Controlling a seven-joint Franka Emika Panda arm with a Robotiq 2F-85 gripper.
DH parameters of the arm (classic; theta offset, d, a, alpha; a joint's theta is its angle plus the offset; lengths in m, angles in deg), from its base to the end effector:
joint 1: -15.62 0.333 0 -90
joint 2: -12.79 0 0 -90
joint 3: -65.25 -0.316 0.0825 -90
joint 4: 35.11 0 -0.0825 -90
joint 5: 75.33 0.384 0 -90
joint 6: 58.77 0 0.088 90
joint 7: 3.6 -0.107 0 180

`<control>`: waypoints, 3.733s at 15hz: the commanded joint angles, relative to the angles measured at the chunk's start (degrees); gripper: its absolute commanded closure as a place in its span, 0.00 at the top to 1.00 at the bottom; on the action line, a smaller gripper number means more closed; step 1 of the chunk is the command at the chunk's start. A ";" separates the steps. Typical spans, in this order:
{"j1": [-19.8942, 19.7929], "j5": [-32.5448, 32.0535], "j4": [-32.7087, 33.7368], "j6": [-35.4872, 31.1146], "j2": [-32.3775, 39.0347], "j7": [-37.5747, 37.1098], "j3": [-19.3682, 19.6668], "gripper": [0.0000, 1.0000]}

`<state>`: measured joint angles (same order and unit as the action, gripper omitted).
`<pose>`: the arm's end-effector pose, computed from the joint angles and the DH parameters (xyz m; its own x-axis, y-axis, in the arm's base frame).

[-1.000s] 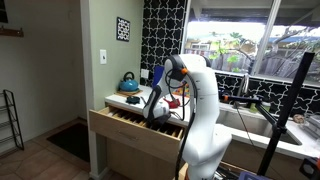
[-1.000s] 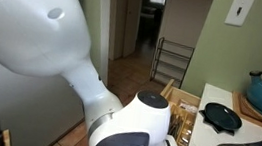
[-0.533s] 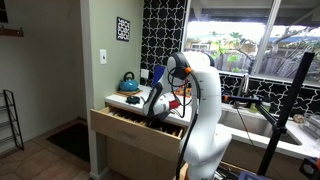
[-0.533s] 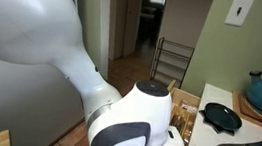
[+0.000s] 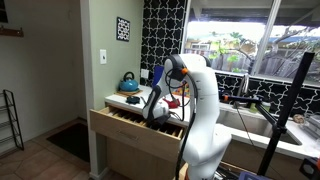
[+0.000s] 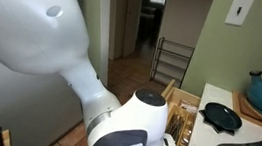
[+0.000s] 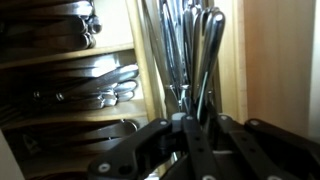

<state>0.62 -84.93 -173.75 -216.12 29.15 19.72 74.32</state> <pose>0.4558 -0.1994 0.1978 0.9891 0.1461 -0.0160 0.1469 -0.9821 0.1180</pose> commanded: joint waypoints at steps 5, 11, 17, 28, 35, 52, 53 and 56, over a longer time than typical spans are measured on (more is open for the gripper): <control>0.19 0.68 0.22 0.70 1.27 -1.19 -0.70 0.00; 0.39 -0.74 0.37 0.07 1.55 -1.69 0.32 0.40; 0.19 -0.22 0.84 -0.08 2.58 -1.71 0.38 0.49; -0.42 1.21 1.16 0.33 3.07 -1.37 -0.39 0.45; -2.00 5.58 1.66 0.51 3.68 -0.77 -1.65 0.23; -4.44 9.87 2.87 0.57 5.73 0.77 -3.83 0.01; -4.45 9.68 2.88 0.64 5.73 1.26 -3.75 0.06; -4.51 9.60 3.02 0.76 6.15 1.77 -4.01 0.04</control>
<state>-2.94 -76.47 -171.39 -215.97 33.01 20.61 71.23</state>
